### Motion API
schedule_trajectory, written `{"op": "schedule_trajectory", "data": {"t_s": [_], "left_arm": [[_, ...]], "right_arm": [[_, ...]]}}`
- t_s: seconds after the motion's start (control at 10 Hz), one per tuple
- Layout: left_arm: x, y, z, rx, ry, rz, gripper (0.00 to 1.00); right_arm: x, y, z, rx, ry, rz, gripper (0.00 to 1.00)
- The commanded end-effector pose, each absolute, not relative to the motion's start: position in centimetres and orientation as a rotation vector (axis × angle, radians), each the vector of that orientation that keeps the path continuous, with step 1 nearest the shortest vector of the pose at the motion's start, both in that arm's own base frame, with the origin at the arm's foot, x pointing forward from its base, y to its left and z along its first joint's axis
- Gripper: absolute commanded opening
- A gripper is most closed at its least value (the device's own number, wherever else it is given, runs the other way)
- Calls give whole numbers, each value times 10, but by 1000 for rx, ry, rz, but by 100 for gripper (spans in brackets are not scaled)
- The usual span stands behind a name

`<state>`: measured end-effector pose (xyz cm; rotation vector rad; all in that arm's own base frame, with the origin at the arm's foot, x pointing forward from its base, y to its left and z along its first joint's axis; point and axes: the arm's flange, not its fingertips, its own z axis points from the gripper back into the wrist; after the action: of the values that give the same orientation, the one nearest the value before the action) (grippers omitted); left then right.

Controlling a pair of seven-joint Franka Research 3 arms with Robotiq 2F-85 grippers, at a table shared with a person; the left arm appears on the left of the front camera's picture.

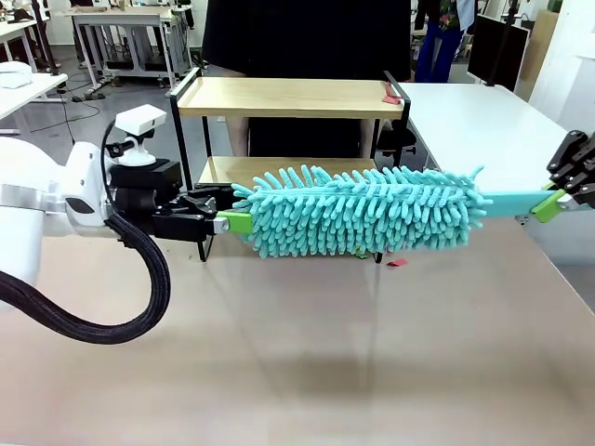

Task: Clean the shelf.
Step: Hand the Duster back to the human.

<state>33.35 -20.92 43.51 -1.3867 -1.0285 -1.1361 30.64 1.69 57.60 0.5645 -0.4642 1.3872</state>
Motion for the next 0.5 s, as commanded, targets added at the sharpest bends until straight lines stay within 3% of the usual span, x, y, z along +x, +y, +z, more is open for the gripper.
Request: {"op": "schedule_trajectory", "data": {"t_s": [0.0, 0.4], "left_arm": [[256, -207, 415, -1387, -1060, -1127, 100], [248, -232, 406, -1396, -1088, -1117, 100]], "right_arm": [[308, 16, 580, 580, -489, 1407, 14], [308, 16, 580, 580, -489, 1407, 14]]}}
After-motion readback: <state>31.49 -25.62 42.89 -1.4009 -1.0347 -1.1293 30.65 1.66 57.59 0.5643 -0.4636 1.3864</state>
